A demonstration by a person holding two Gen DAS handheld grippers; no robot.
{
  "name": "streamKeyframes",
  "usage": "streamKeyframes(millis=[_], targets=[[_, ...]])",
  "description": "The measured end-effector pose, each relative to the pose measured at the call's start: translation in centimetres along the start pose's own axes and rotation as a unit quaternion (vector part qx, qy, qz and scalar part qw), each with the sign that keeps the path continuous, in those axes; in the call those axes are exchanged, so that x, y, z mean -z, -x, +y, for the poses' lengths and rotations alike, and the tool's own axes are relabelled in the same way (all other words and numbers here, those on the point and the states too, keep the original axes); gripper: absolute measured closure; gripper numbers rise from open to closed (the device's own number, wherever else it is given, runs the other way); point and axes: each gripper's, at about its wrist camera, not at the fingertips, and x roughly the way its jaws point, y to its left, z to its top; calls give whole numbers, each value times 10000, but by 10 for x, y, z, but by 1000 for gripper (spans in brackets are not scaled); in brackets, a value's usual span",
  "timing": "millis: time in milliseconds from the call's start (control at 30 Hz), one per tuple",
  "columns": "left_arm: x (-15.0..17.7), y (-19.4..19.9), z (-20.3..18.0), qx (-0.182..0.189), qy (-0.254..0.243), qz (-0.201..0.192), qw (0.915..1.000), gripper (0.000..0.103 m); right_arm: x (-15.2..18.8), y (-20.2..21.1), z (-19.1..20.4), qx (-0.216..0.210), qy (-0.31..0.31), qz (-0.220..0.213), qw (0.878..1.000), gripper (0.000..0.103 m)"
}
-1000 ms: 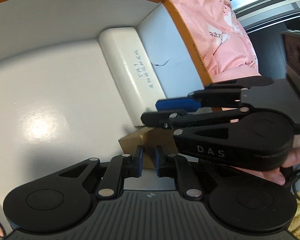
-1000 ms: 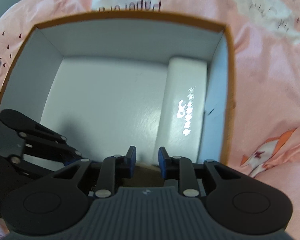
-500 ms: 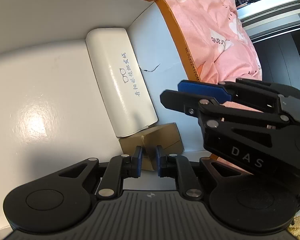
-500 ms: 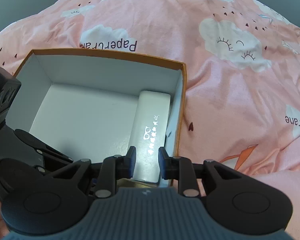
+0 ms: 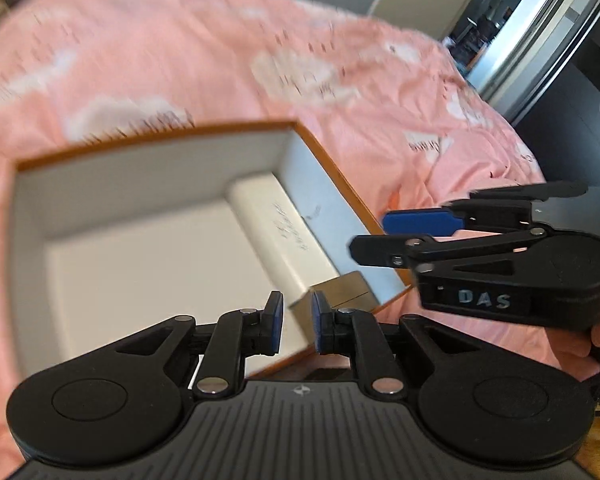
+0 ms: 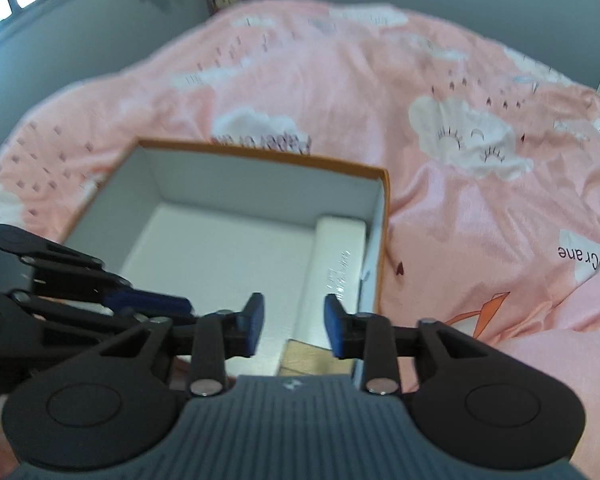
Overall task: Organize objects
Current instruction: 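Withdraw both tools from the orange box back to the item pile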
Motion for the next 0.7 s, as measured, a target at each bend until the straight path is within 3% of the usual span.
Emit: streamKeyframes(millis=[233, 400, 500, 600, 700], targets=[[52, 58, -9, -140, 192, -553, 9982, 87, 61, 50, 14, -576, -405, -901, 9934, 64], [92, 65, -6, -281, 492, -497, 9972, 87, 107, 60, 29, -610, -657, -912, 9918, 62], [112, 61, 0, -331, 707, -408, 9961, 84, 129, 51, 36, -457, -825, -746, 9927, 54], [128, 56, -11, -588, 177, -586, 9964, 68, 144, 39, 39, -340, -1025, -503, 9929, 48], [137, 46, -25, -983, -482, -648, 9919, 65, 153, 29, 41, -242, -1007, -355, 9940, 47]])
